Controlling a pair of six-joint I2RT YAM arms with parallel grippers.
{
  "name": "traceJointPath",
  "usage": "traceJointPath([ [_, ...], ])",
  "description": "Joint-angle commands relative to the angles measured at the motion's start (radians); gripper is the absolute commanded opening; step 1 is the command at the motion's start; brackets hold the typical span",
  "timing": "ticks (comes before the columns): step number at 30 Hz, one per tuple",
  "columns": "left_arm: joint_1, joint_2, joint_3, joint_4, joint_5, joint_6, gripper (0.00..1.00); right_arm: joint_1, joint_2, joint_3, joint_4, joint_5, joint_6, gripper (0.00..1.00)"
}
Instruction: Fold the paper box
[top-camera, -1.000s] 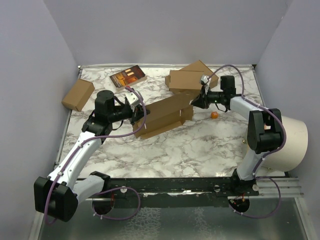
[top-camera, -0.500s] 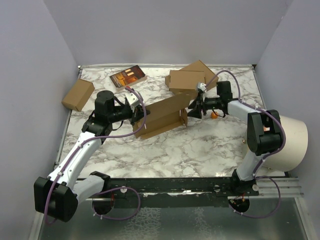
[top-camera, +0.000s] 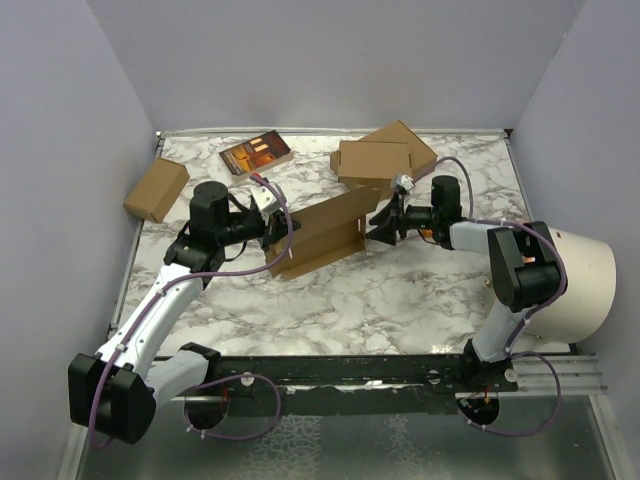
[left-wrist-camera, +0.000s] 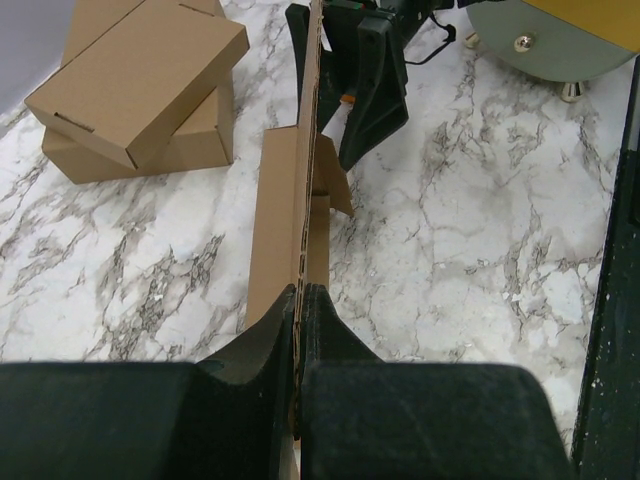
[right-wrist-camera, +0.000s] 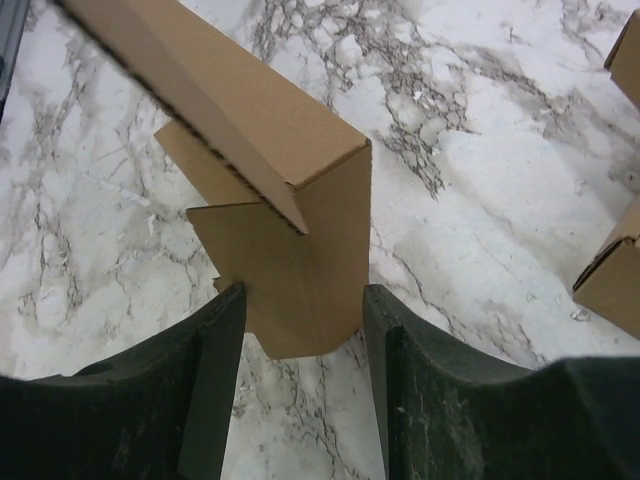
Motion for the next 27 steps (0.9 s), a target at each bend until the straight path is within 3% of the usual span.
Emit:
traceJointPath([
  [1, -0.007, 0.004, -0.021, -0.034, 0.034, -0.012, 0.00, 0.025, -0.017, -0.046, 0.313, -0.010, 0.172, 0.49],
  [7, -0.008, 0.007, -0.024, -0.030, 0.035, -0.015, 0.00, 0.045, 0.002, -0.087, 0.443, 0.059, 0.255, 0.49],
  [15, -0.007, 0.011, -0.026, -0.030, 0.036, -0.014, 0.00, 0.056, 0.043, -0.096, 0.497, 0.105, 0.276, 0.45],
  [19, -0.008, 0.015, -0.026, -0.030, 0.036, -0.014, 0.00, 0.059, 0.059, -0.099, 0.524, 0.065, 0.287, 0.43],
  [22, -0.008, 0.015, -0.026, -0.034, 0.031, -0.012, 0.00, 0.059, 0.061, -0.099, 0.562, -0.020, 0.315, 0.49],
  [25, -0.007, 0.013, -0.025, -0.044, 0.018, -0.006, 0.00, 0.057, 0.033, -0.074, 0.493, -0.134, 0.277, 0.57],
  [27, -0.007, 0.013, -0.025, -0.047, 0.014, -0.003, 0.00, 0.045, 0.002, -0.034, 0.301, -0.168, 0.178, 0.62],
])
